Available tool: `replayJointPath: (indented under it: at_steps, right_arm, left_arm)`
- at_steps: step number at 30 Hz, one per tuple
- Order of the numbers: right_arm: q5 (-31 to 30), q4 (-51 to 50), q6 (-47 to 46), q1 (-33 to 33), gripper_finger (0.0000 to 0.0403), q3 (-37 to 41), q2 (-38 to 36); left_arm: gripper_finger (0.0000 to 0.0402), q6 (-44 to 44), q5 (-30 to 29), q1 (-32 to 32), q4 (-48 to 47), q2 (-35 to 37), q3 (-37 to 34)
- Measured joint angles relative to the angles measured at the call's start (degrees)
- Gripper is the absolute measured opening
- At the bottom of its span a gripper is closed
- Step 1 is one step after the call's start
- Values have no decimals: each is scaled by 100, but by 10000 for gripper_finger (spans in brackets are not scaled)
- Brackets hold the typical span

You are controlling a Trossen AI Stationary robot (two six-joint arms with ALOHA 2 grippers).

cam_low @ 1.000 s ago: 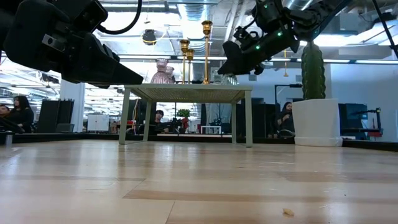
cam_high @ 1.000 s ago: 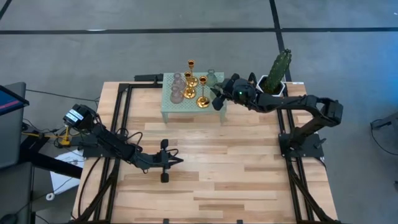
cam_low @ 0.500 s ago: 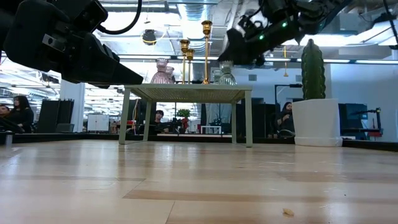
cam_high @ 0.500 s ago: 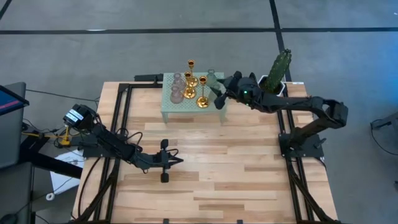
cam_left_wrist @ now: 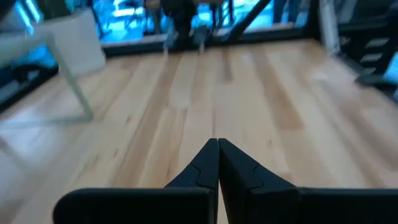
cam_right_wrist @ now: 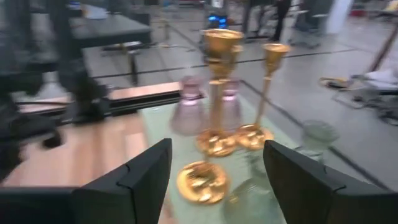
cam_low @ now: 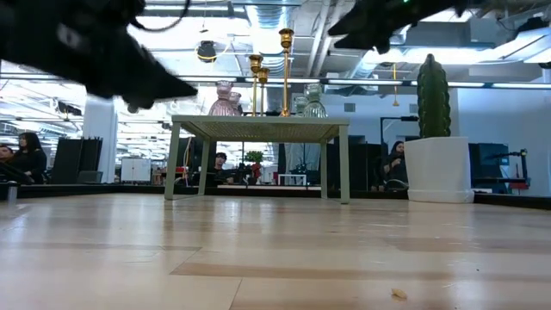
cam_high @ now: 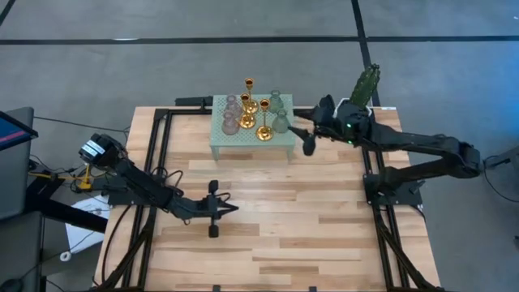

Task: Pick & Place candle stick holders
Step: Return to Home Position

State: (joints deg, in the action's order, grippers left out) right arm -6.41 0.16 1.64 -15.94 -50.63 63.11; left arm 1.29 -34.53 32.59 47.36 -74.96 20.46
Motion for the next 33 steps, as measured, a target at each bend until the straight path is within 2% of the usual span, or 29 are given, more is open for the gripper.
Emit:
replayJointPath:
  at_steps: [4, 8, 10, 14, 18, 26, 33]
  right_arm:
    - [62, -572, -156, 401, 229, 0, -404]
    - [58, -950, -165, 747, 191, 2, -681]
    - [56, -1077, -166, 891, 163, 2, -798]
    - [54, -1222, -155, 1138, 89, 2, -998]
    - [41, -1280, 99, 1429, 14, 2, -1158]
    - [-8, -1378, 264, 1855, 2, 2, -1632]
    - [-10, -1643, 288, 2081, 1, 2, -2170]
  left_arm:
    - [6, -115, -121, 289, -198, 723, 1]
    - [4, -125, -710, 805, -1262, 1681, 1]
    - [4, -103, -818, 960, -1726, 2174, -1]
    - [6, -88, -672, 951, -1970, 2916, -2]
    - [4, -191, -46, 733, -1998, 3255, -1]
    - [4, -296, 555, -47, -2003, 3292, -2]
    - [6, -261, 1690, -984, -1999, 3294, -2]
